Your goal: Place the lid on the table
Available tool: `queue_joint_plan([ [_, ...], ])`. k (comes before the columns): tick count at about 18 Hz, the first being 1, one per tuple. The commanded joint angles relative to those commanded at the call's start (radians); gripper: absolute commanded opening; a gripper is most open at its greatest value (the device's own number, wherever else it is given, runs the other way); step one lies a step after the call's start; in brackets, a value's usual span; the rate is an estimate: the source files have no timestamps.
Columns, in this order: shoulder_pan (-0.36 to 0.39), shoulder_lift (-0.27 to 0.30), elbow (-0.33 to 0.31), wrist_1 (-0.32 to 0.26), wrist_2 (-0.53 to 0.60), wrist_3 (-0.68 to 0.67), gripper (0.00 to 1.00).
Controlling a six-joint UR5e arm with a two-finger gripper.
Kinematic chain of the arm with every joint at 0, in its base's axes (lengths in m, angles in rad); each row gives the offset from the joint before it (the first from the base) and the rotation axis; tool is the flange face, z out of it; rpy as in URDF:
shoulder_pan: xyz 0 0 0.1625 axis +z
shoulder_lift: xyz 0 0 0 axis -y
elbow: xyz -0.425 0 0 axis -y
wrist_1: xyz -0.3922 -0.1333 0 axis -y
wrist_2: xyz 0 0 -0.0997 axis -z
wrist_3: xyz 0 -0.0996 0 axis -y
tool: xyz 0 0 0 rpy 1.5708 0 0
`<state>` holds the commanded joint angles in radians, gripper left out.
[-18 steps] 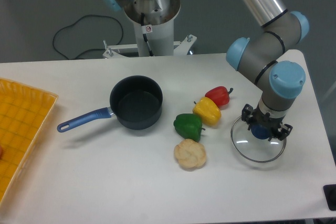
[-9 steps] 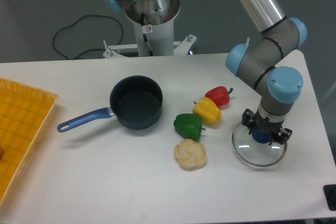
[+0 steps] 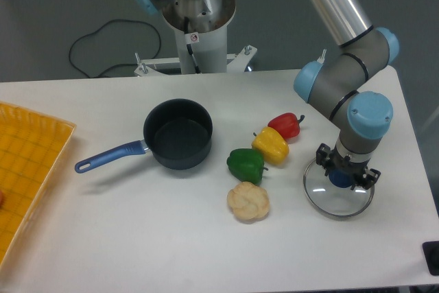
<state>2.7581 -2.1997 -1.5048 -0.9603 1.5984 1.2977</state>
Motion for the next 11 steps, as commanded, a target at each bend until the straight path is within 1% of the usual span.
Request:
queue_joint_plan([
  [6,0.0,0.0,-0.003,-0.002,0.0,-0.002,0.52],
  [7,0.0,0.0,-0.003,-0.002,0.0,-0.002,0.54],
  [10,0.0,0.002,-0.003,0.0,-0.002,0.0,0.82],
  [11,0.0,0.002,-0.003,0.0,-0.002,0.0,0.85],
])
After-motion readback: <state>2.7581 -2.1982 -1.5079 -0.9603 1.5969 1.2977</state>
